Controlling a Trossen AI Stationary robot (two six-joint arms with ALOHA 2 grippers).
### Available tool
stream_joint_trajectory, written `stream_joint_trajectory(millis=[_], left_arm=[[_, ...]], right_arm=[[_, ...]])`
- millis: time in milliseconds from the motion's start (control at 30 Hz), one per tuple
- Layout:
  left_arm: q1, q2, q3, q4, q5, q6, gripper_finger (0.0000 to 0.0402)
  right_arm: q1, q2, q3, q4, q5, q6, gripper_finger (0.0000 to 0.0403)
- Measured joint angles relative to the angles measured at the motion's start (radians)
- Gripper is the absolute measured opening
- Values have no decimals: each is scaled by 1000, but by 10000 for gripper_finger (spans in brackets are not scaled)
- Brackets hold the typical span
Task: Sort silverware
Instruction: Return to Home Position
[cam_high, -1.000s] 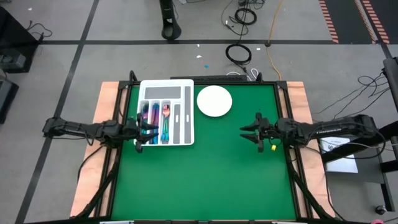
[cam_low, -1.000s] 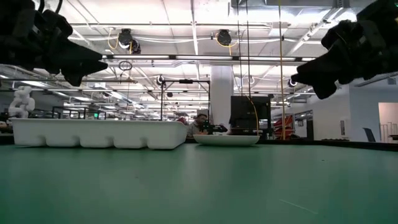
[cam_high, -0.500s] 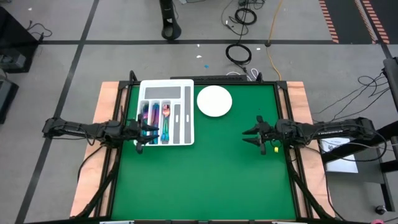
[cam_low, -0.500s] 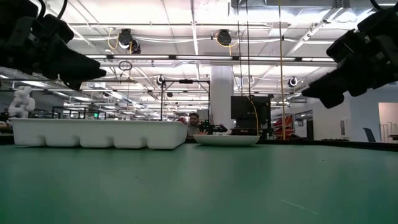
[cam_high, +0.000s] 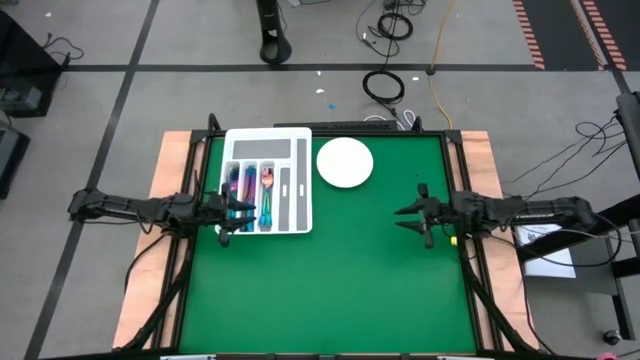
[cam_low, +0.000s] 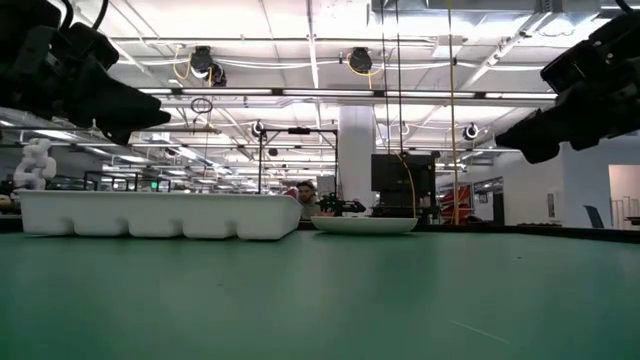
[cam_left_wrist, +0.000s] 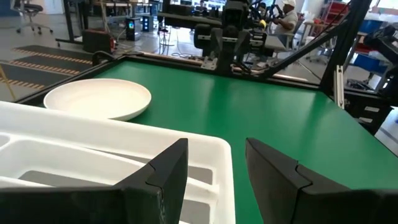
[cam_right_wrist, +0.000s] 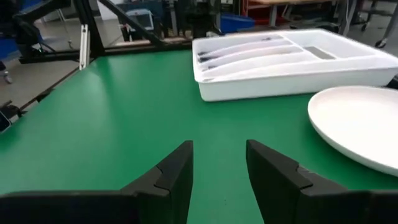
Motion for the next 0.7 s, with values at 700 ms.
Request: stream_joint_trajectory(millis=[700], left_arm=[[0,0,0,0,-3,0,162]], right_arm=[[0,-36,1,-5,5,138,137]])
